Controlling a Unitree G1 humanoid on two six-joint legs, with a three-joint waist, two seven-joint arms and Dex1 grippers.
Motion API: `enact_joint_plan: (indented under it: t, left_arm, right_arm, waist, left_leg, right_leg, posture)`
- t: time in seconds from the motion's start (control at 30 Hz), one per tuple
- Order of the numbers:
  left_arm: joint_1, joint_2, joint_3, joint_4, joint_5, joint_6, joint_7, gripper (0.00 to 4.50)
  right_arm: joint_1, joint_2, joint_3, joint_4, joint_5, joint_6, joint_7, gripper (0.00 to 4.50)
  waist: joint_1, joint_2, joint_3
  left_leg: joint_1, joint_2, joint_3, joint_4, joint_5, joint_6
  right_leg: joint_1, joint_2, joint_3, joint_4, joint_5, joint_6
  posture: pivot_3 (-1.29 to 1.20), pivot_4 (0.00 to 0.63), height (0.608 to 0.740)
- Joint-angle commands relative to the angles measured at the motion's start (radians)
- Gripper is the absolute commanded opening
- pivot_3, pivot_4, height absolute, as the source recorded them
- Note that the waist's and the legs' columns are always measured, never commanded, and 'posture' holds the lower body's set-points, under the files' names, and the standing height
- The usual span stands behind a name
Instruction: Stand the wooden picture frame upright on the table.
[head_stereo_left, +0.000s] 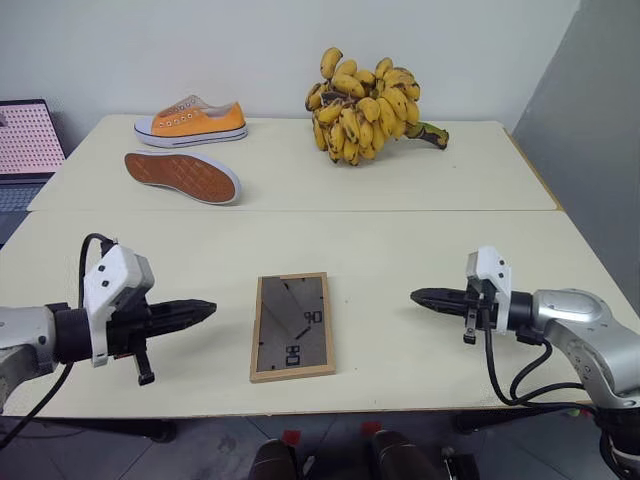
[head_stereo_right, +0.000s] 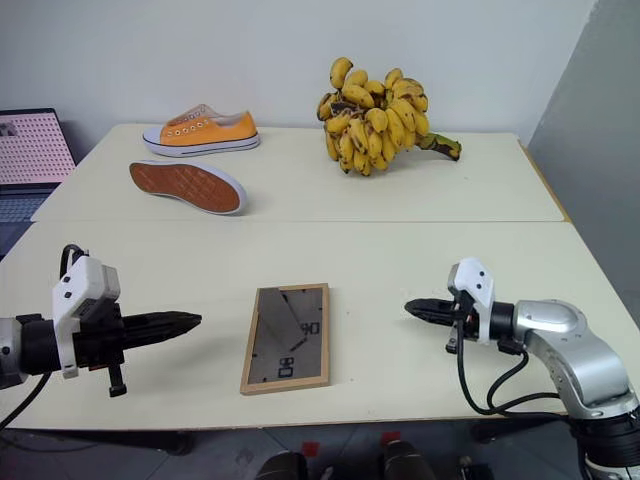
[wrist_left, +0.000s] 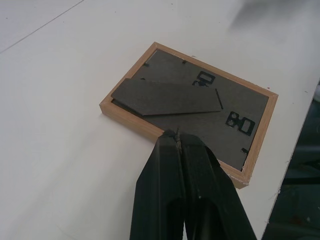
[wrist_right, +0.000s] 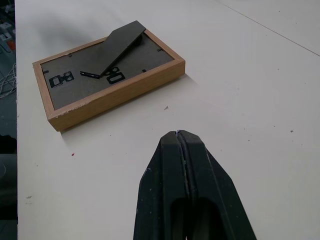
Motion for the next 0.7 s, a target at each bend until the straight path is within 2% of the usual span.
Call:
enact_joint_plan:
  t: [0.03,0.37,0.7]
  left_arm:
    - [0.015,-0.011,-0.017,-0.036,0.050,-0.028,0.043,0.04]
    - [-0.016,-0.033,-0.006,-0.027,0.041,-0.010,0.093,0.04]
    - [0.031,-0.048,0.002,-0.046,0.041,0.000,0.104,0.04]
  right_arm:
    - [-0.016,0.005,-0.007,-0.007,0.013,-0.004,-0.007,0.00]
    - [-0.023,0.012,0.002,0.012,0.004,-0.021,-0.008,0.00]
    - [-0.033,0.019,0.020,0.030,-0.005,-0.037,-0.011,0.00]
  waist:
    - [0.000,0.000,0.000]
    - [0.000,0.000,0.000]
    - [0.000,0.000,0.000]
  left_leg:
    - [0.000,0.000,0.000,0.000,0.000,0.000]
    - [0.000,0.000,0.000,0.001,0.000,0.000]
    - [0.000,0.000,0.000,0.001,0.000,0.000]
  right_leg:
    - [0.000,0.000,0.000,0.000,0.000,0.000]
    - [0.000,0.000,0.000,0.002,0.000,0.000]
    - [0.000,0.000,0.000,0.002,0.000,0.000]
  posture:
    - [0.00,0.150,0.740]
    - [0.00,0.150,0.740]
    - [0.00,0.150,0.740]
